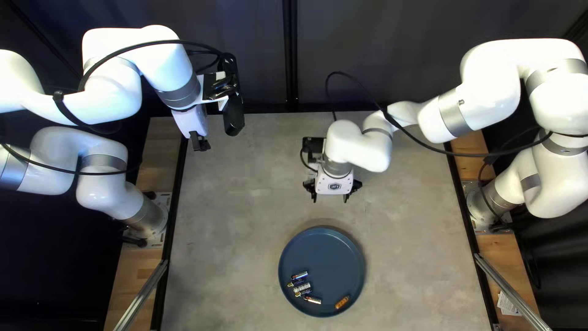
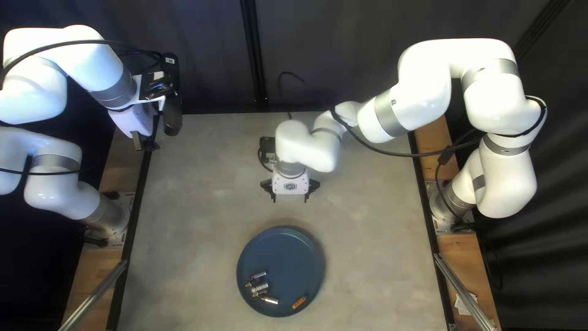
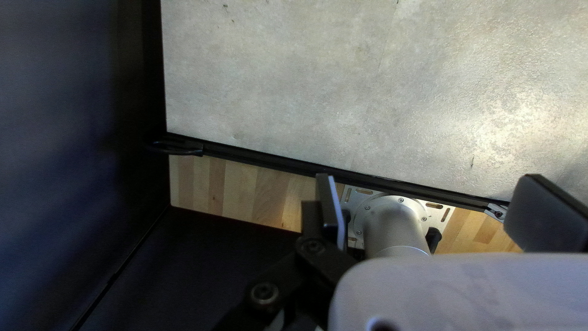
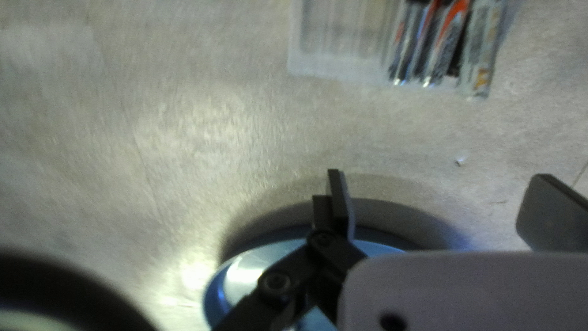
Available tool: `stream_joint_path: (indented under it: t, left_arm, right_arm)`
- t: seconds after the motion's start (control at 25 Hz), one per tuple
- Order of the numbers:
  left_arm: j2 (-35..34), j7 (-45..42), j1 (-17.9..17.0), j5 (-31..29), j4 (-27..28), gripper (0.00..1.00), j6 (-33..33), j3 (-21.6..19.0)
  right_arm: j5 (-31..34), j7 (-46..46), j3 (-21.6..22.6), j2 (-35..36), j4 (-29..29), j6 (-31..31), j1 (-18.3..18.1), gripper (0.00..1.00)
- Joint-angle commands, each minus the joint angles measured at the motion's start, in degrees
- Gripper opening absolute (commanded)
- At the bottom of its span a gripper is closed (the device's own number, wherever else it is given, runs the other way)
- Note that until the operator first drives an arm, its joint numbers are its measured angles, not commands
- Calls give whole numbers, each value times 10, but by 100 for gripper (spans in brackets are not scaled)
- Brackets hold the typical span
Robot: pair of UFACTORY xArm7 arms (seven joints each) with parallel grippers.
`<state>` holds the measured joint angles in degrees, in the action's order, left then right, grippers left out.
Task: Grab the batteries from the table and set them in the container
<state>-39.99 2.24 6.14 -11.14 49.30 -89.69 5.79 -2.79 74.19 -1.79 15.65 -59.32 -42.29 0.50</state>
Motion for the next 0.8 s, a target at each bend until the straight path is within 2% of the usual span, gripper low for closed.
stream_joint_path:
  t: [0.04, 0.32, 0.52, 0.56, 0.8]
  left_arm:
    - [0, 0, 0, 0, 0, 100, 0, 0]
    - [0, 0, 0, 0, 0, 100, 0, 0]
    - [0, 0, 0, 0, 0, 100, 0, 0]
    - [0, 0, 0, 0, 0, 100, 0, 0]
    - [0, 0, 0, 0, 0, 100, 0, 0]
  right_arm:
    - [16, 2, -2, -5, 4, 1, 6, 100]
    - [16, 3, -1, -3, 2, 0, 7, 100]
    - [4, -54, 0, -17, 16, 7, -10, 100]
    - [1, -66, -1, -21, 23, 9, -15, 0]
    - [-15, -87, -1, -15, 32, 19, -26, 0]
